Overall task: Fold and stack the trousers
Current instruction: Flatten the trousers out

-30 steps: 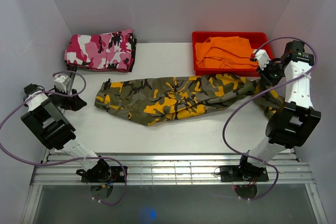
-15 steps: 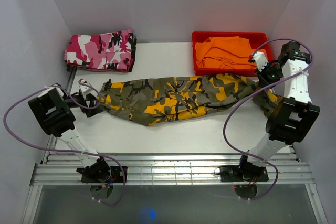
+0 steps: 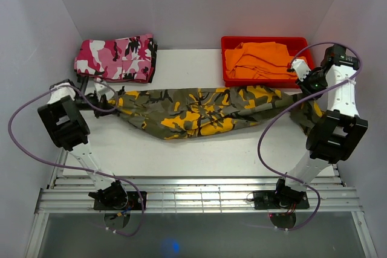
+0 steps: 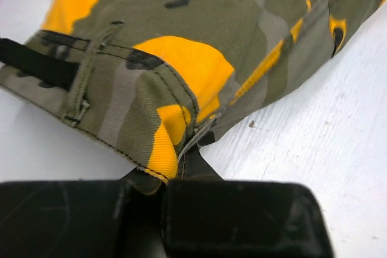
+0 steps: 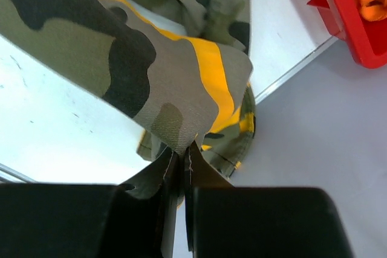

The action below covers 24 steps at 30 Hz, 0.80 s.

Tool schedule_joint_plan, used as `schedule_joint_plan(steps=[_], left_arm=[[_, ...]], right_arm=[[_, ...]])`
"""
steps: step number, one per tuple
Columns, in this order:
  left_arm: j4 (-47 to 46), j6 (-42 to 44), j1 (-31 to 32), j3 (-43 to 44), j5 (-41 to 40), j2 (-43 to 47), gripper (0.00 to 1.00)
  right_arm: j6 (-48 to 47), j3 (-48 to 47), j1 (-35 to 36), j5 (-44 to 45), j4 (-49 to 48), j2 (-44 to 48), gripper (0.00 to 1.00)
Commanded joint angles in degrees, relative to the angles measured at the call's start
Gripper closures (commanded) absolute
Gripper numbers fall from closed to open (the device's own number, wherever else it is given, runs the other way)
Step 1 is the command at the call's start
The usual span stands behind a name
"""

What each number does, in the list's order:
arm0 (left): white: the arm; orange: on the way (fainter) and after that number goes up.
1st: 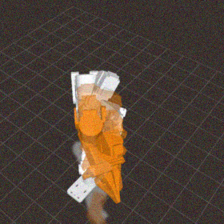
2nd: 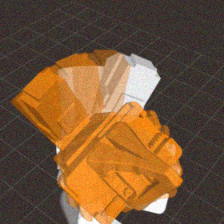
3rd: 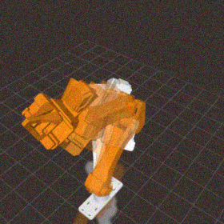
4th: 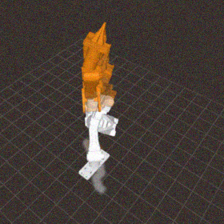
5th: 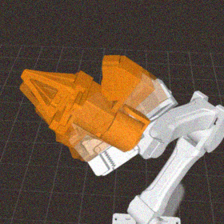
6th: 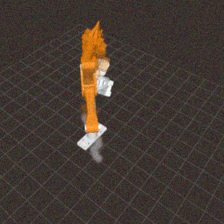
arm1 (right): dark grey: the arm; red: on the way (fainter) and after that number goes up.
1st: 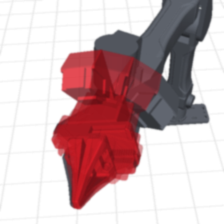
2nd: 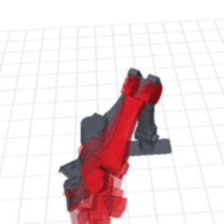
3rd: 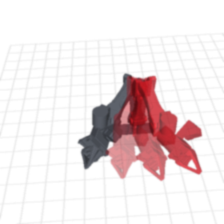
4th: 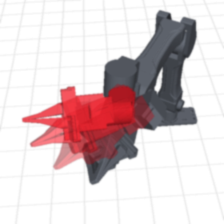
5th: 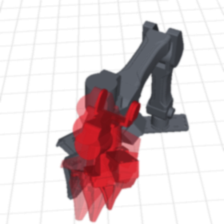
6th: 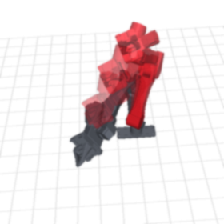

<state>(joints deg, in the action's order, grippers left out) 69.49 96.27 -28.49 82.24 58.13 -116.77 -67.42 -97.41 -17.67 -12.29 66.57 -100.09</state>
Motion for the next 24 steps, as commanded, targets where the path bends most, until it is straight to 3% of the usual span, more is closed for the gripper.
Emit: schedule_joint_plan(steps=[1, 2, 6, 8, 9, 11, 13, 16, 20, 24], left_arm=[[10.75, -15.69, -2.53, 14.82, 2.08, -0.12, 1.0], [10.84, -28.2, -2.53, 17.75, -0.45, -0.73, 1.0], [10.66, -44.3, -2.53, 25.42, -4.6, -3.46, 1.0], [9.35, -54.2, -2.45, 29.8, -5.91, -9.76, 1.0], [10.82, -63.83, -2.45, 32.26, -5.92, -13.18, 1.0], [10.84, -72.42, -3.23, 35.7, -4.44, -20.76, 1.0], [6.65, -80.56, -4.37, 34.67, 1.34, -21.83, 1.0], [-5.56, -94.53, -4.82, 30.8, 2.08, -20.7, 1.0], [-12.36, -103.73, -4.47, 28.94, 0.76, -20.6, 1.0], [-12.19, -106.64, -4.91, 29.3, 1.54, -20.52, 1.0]], right_arm=[[-5.25, -0.68, -0.7, 5.96, 0.06, 1.57, 0.92], [-7.88, -0.42, -1.05, 8.32, -0.55, 1.39, 0.92], [-11.33, 0.02, -1.84, 14.56, -2.93, -3.25, 0.92], [-10.2, 0.29, -1.49, 17.55, -3.54, -8.35, 0.92], [-9.06, 0.46, -0.71, 18.7, -4.07, -10.36, 0.92], [-6.95, 0.55, 0.0, 20.11, -5.04, -15.29, 0.92], [-4.66, 2.12, 0.71, 20.64, -6.88, -17.67, 0.92], [-4.39, 5.8, 1.41, 21.61, -10.13, -17.42, 0.92], [-4.83, 7.93, 1.85, 22.49, -13.04, -16.54, 0.92], [-4.65, 2.67, 1.76, 18.55, -7.18, -15.75, 0.92]])
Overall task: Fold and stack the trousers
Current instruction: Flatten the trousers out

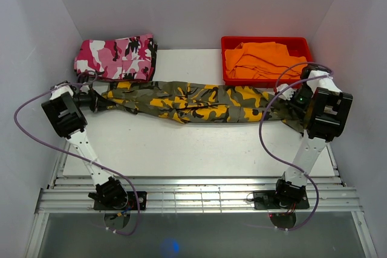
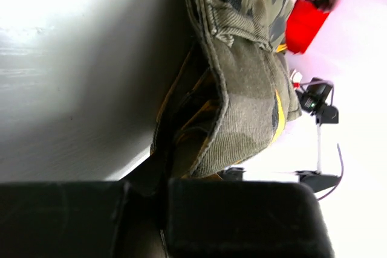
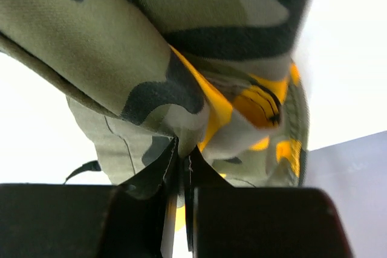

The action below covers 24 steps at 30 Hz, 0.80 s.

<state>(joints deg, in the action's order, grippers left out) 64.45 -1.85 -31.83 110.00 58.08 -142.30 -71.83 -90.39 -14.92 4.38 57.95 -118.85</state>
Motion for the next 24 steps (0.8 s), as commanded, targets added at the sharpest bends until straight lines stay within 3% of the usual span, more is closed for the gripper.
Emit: schedule_joint_plan(steps=[1, 6, 10, 15, 18, 19, 21, 22, 24], left_arm=[[-6.27, -7.31, -1.65, 1.1, 1.59, 6.49, 1.0], [1.63, 9.28, -2.09, -0.12, 2.82, 13.44, 1.0], [5.86, 15.99, -3.58, -3.56, 1.95, 20.21, 1.0], [7.1, 15.83, -3.85, -7.34, 3.08, 23.21, 1.0], [0.72, 7.41, -2.71, -4.63, 6.42, 18.23, 1.0], [-1.84, 0.34, -2.27, -3.66, 8.08, 16.46, 0.95], [-8.85, -5.77, -2.01, 0.19, 9.32, 11.11, 0.82], [-11.42, -8.5, -1.74, 1.35, 8.63, 9.51, 0.64], [-15.73, -13.0, -1.74, 5.64, 5.3, 5.83, 0.51]], right_arm=[[-0.59, -5.14, -0.9, 0.99, 2.59, 4.75, 0.92], [-6.12, -2.7, -2.21, -2.97, 5.24, 14.42, 0.92], [-10.78, -0.67, -5.73, -3.06, 7.51, 20.66, 0.92], [-11.58, -1.98, -6.97, -3.06, 7.36, 18.49, 0.92], [-6.67, -6.18, -3.11, 0.18, 4.71, 9.28, 0.92], [-3.0, -8.55, -2.23, 0.54, 4.63, 3.16, 0.92], [0.36, -16.02, 0.67, 0.98, 4.98, -2.42, 0.92], [3.25, -17.79, 1.55, 1.15, 4.89, -6.71, 0.92], [5.64, -20.09, 4.27, 3.16, 4.19, -10.33, 0.92]])
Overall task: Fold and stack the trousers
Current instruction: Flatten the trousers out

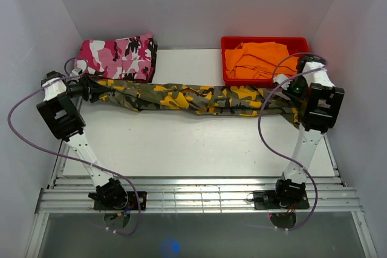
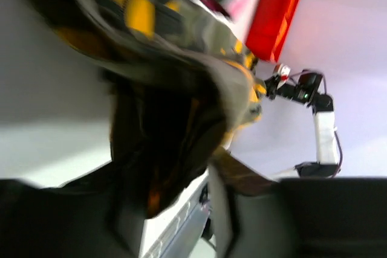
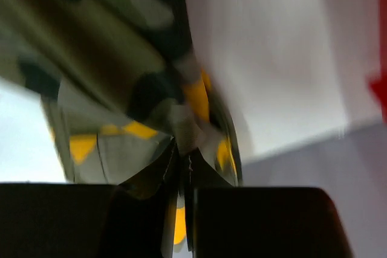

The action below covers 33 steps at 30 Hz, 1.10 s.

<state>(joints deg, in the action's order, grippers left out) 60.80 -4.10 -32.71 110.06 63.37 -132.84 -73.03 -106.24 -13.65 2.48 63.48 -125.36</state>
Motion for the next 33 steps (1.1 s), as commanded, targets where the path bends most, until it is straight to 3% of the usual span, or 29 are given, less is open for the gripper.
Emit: schedule_joint_plan(steps=[1, 2, 5, 7, 9, 12, 13, 16, 21, 22, 23, 24, 25, 27, 29, 30, 31, 33], left_arm=[[-12.54, -10.67, -0.87, 7.08, -0.53, -4.44, 0.47], [-12.63, -8.84, -0.87, 8.4, -2.53, -4.88, 0.35], [-12.81, -0.87, -1.04, 7.98, -4.57, -1.56, 0.25], [-14.29, 3.55, -1.13, 1.0, -6.86, 4.99, 0.22], [-14.66, 14.57, -1.22, -4.83, -5.81, 10.03, 0.22], [-15.44, 24.54, -1.22, -17.74, -7.3, 20.4, 0.21], [-15.53, 31.97, -1.22, -20.91, -7.73, 22.69, 0.22], [-20.36, 38.87, -1.39, -31.47, -9.76, 29.38, 0.25], [-18.97, 47.76, -3.84, -31.6, -7.57, 25.9, 0.26], [-16.7, 50.39, -4.9, -29.75, -5.74, 24.13, 0.26], [-7.89, 60.25, -5.78, -27.38, -1.02, 22.11, 0.26], [5.43, 76.01, -7.18, -22.22, 0.51, 18.18, 0.3], [11.22, 83.04, -7.37, -17.65, -1.13, 14.66, 0.33], [19.42, 88.9, -9.29, -14.44, -5.36, 12.08, 0.47], [19.36, 92.23, -10.62, -17.49, -7.63, 14.34, 0.62], [18.58, 92.69, -10.62, -19.69, -8.96, 15.58, 0.6], [18.14, 86.69, -10.62, -15.71, -4.62, 15.15, 0.37], [15.43, 77.47, -8.27, -7.7, -3.6, 15.06, 0.25]], right_arm=[[6.85, -4.16, 3.71, 5.08, -1.87, -4.45, 0.92], [7.46, -3.63, 4.94, 5.77, -2.48, -4.63, 0.92], [8.6, -1.17, 6.35, 6.05, -5.12, -4.63, 0.92], [9.4, -0.55, 6.7, 6.31, -5.73, -4.8, 0.92], [10.01, 0.23, 6.97, 6.75, -6.18, -4.63, 0.92], [10.46, 1.03, 6.97, 7.45, -8.02, -4.45, 0.92], [10.89, 1.2, 6.97, 7.54, -8.11, -4.45, 0.92], [11.42, 1.21, 6.97, 6.75, -7.94, -4.02, 0.92], [11.69, 2.78, 6.97, 6.13, -8.2, -2.0, 0.92], [11.6, 3.31, 6.88, 6.13, -8.37, -1.56, 0.92], [11.43, 4.19, 6.8, 6.48, -8.46, -1.03, 0.92], [10.99, 4.72, 6.36, 6.66, -8.29, 0.28, 0.92], [10.55, 6.2, 5.4, 6.14, -7.77, 2.47, 0.92], [6.96, 13.64, 2.94, 4.82, -7.85, 9.48, 0.92], [1.61, 24.62, 1.88, 4.12, -8.46, 17.57, 0.92], [-2.25, 34.24, 1.87, 4.02, -9.16, 23.96, 0.92], [-4.03, 38.34, 2.13, 5.68, -10.04, 26.46, 0.64], [-5.27, 29.65, -1.01, 0.19, -3.58, 25.79, 0.1]])
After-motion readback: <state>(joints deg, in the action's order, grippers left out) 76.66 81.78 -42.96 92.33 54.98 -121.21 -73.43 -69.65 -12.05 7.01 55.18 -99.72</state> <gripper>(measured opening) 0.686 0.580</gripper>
